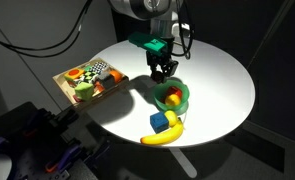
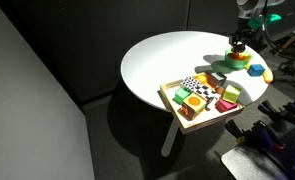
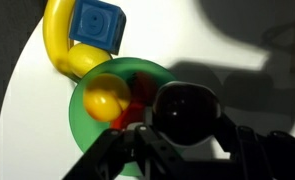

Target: Place the plastic plum in the bowl

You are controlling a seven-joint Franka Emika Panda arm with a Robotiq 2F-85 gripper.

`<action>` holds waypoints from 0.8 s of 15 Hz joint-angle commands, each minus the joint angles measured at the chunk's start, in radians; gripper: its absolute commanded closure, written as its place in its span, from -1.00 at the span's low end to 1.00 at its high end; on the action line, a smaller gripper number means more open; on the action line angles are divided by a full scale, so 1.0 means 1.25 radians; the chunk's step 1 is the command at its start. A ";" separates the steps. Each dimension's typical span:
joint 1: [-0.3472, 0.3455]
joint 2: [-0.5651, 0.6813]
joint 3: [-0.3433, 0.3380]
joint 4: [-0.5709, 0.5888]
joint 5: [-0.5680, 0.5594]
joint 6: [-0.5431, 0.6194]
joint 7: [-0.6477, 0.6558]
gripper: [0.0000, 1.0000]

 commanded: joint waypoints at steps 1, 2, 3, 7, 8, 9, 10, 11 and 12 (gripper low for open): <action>-0.006 0.025 -0.001 0.043 0.011 0.009 -0.002 0.31; -0.005 0.031 -0.002 0.047 0.009 0.022 -0.001 0.31; -0.005 0.038 -0.003 0.052 0.007 0.030 -0.001 0.31; 0.000 0.069 -0.015 0.064 -0.008 0.078 0.015 0.31; -0.001 0.075 -0.017 0.065 -0.009 0.087 0.016 0.31; -0.001 0.082 -0.019 0.067 -0.010 0.093 0.017 0.31; -0.001 0.088 -0.021 0.069 -0.010 0.098 0.018 0.31; -0.001 0.092 -0.023 0.070 -0.010 0.102 0.019 -0.40; -0.002 0.093 -0.023 0.070 -0.008 0.100 0.017 -0.72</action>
